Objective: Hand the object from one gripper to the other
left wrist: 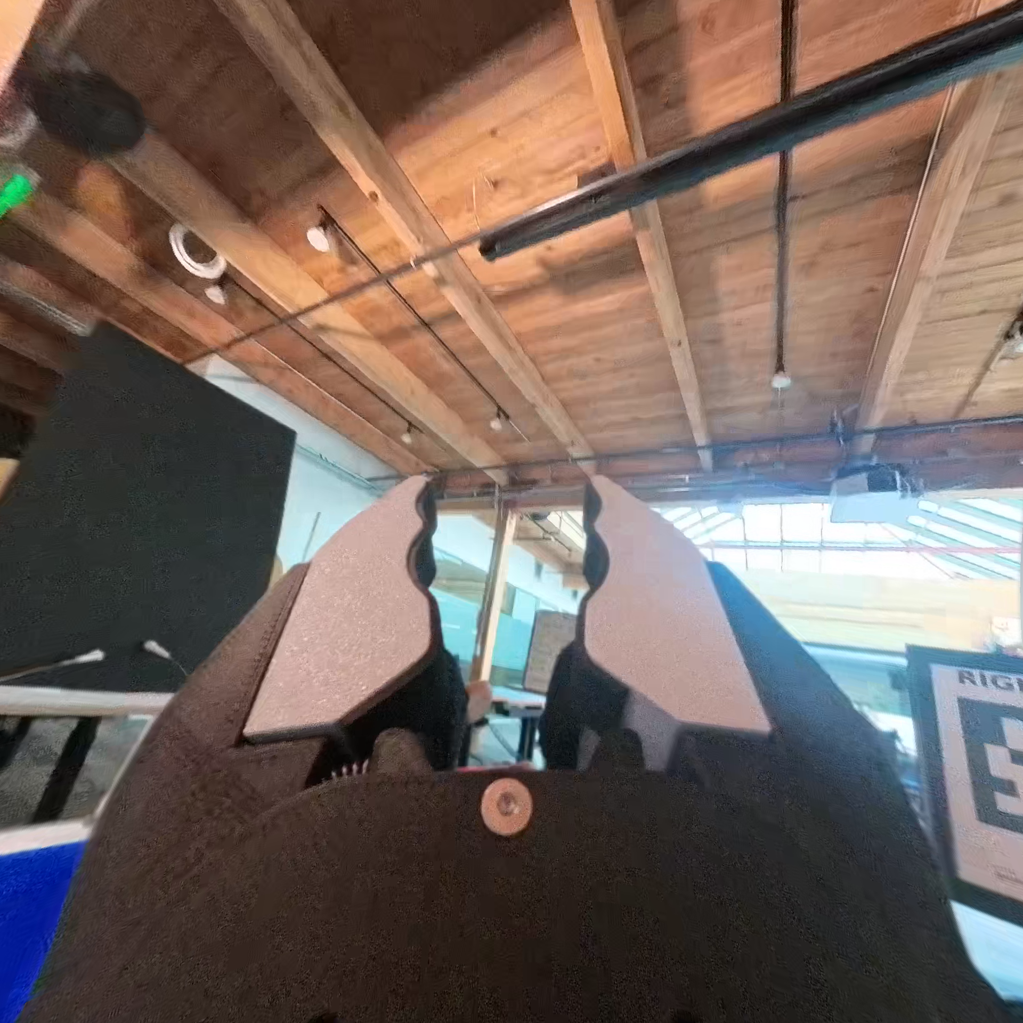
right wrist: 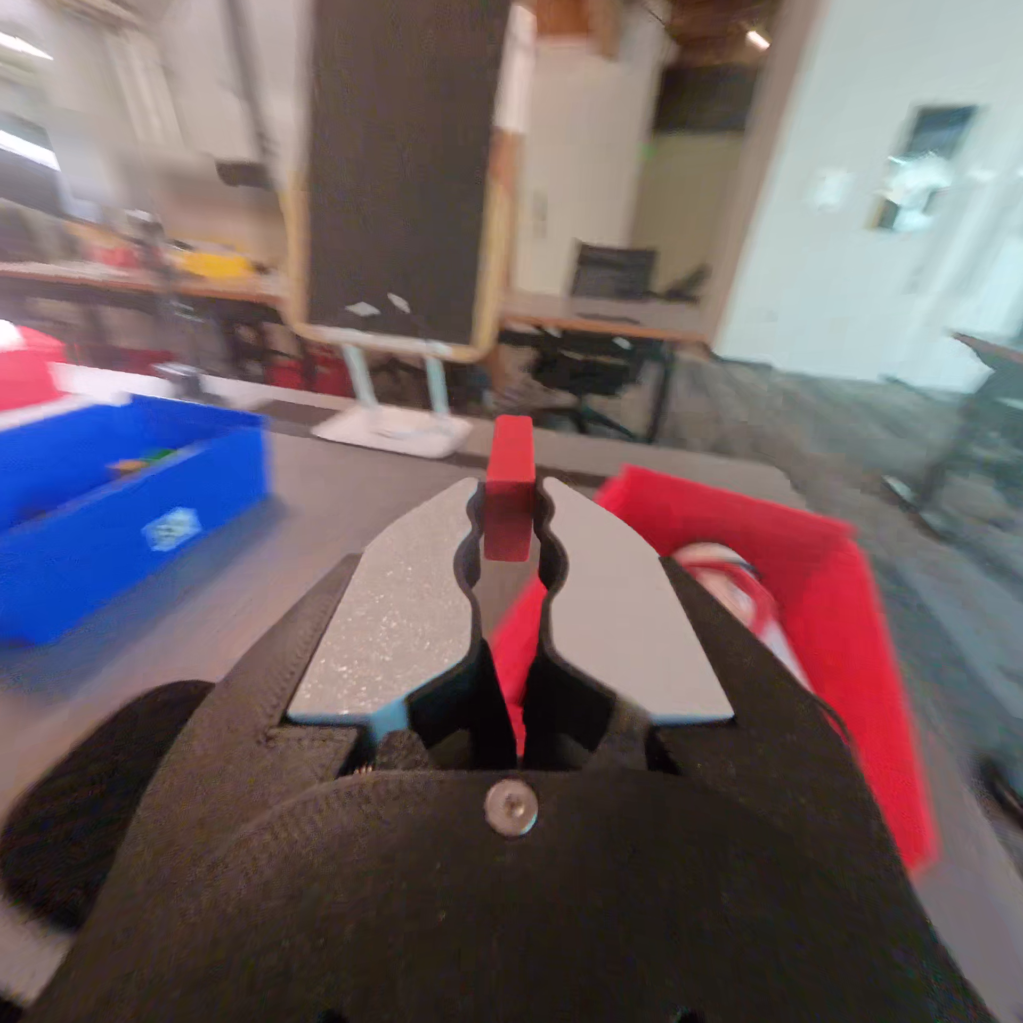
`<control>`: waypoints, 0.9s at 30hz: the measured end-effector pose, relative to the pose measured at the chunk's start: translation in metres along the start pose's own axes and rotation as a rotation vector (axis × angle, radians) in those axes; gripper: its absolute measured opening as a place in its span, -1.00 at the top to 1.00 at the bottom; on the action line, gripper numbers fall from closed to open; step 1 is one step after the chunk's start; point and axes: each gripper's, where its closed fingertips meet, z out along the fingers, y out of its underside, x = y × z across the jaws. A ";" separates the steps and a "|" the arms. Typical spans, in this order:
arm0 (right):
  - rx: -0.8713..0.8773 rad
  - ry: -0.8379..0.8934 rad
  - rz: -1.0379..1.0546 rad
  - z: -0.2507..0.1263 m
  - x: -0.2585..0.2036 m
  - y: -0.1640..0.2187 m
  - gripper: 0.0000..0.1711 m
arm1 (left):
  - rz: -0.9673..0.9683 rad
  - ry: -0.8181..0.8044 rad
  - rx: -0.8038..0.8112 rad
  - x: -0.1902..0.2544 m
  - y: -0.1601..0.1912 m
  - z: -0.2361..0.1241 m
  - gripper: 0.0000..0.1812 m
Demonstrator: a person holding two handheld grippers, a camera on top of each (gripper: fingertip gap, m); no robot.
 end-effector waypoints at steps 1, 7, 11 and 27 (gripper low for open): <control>-0.048 0.073 0.005 0.004 0.021 0.014 0.80 | 0.043 -0.017 0.029 -0.004 -0.005 -0.002 0.41; -0.171 0.146 0.124 0.045 0.060 0.079 0.80 | 0.331 -0.099 -0.127 -0.014 0.016 0.000 0.37; -0.261 0.210 0.056 0.067 0.056 0.107 0.80 | 0.258 -0.080 -0.111 -0.013 0.018 0.001 0.38; -0.510 0.200 -0.064 0.077 0.049 0.157 0.41 | 0.213 -0.117 -0.491 -0.067 0.029 -0.039 0.42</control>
